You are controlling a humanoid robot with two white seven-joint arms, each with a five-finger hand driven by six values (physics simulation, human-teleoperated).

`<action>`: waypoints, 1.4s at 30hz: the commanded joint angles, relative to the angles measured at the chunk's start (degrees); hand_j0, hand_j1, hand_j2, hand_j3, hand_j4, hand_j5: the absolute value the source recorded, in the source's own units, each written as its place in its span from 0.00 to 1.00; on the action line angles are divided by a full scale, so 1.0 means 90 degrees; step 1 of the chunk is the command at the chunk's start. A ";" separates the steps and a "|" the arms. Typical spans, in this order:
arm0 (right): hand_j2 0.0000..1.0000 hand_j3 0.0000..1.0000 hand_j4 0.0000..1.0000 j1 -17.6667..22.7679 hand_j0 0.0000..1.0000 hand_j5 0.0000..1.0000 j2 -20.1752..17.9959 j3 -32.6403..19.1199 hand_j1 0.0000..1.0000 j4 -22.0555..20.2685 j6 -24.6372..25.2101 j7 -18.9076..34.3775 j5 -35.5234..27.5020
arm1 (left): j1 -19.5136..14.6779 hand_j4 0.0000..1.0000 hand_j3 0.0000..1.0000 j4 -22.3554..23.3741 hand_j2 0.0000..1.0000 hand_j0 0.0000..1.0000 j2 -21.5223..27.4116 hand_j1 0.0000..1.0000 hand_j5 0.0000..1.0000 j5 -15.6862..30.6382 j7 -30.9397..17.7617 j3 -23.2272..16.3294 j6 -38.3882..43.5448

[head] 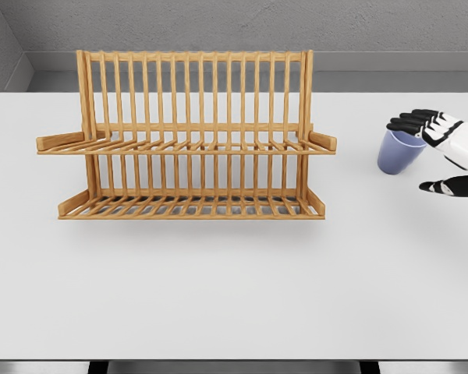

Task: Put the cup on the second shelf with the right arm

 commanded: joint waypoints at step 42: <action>1.00 1.00 1.00 -0.4961 1.00 1.00 0.2086 0.2827 1.00 0.4998 0.0001 0.3992 0.0401 | -0.0010 1.00 1.00 -0.0001 1.00 1.00 0.0001 1.00 1.00 0.0000 -0.0008 0.0001 0.0000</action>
